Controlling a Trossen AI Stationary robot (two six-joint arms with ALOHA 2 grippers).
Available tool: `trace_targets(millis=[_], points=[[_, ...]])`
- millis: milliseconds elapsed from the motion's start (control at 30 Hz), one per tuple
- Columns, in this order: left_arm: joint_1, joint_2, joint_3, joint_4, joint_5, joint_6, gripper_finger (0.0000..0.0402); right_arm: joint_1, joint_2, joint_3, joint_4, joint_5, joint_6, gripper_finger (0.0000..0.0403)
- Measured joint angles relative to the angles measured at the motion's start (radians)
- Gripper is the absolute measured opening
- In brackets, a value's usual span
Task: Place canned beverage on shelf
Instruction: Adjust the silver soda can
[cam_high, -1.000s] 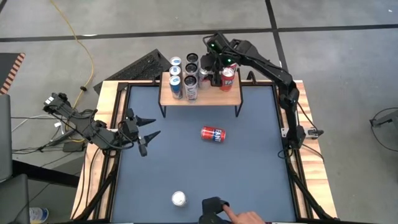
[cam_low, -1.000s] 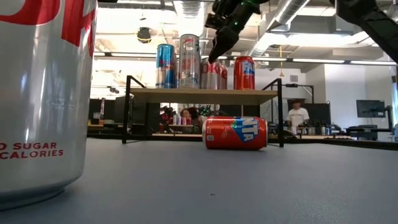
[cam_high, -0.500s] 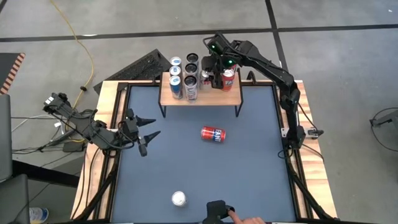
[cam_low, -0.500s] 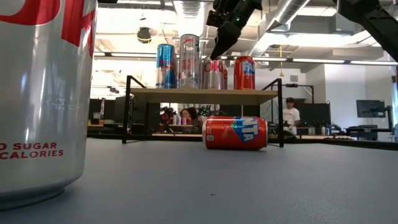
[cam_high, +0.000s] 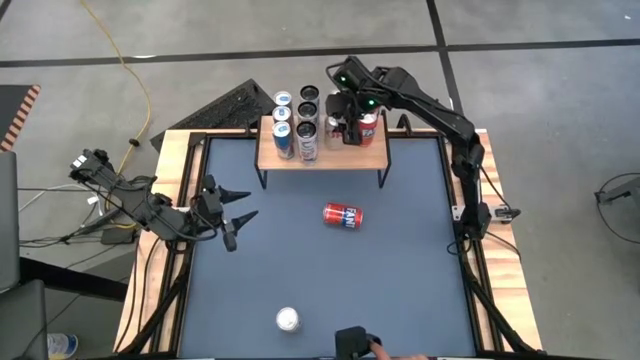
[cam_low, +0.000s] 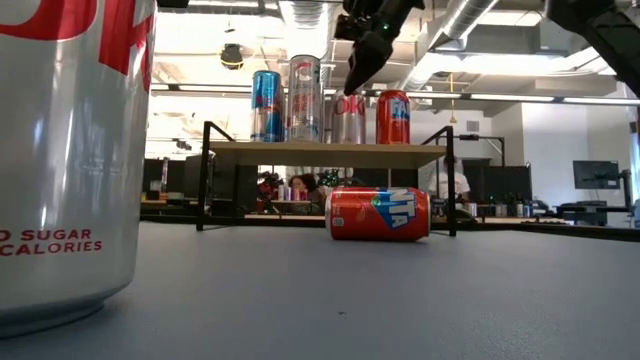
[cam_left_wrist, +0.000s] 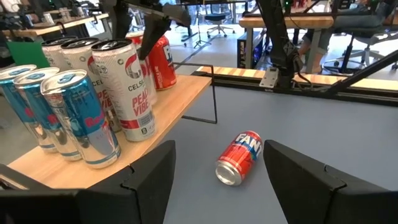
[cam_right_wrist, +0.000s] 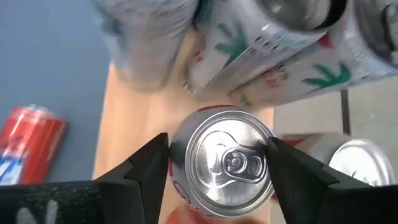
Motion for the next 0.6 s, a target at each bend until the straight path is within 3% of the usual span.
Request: trace_targets(millis=[600], points=[[0.000,0.000,0.000,-0.001,-0.002,-0.004,0.0235,0.008,-0.019,0.000,0.044,-0.003,-0.020,0.0244]])
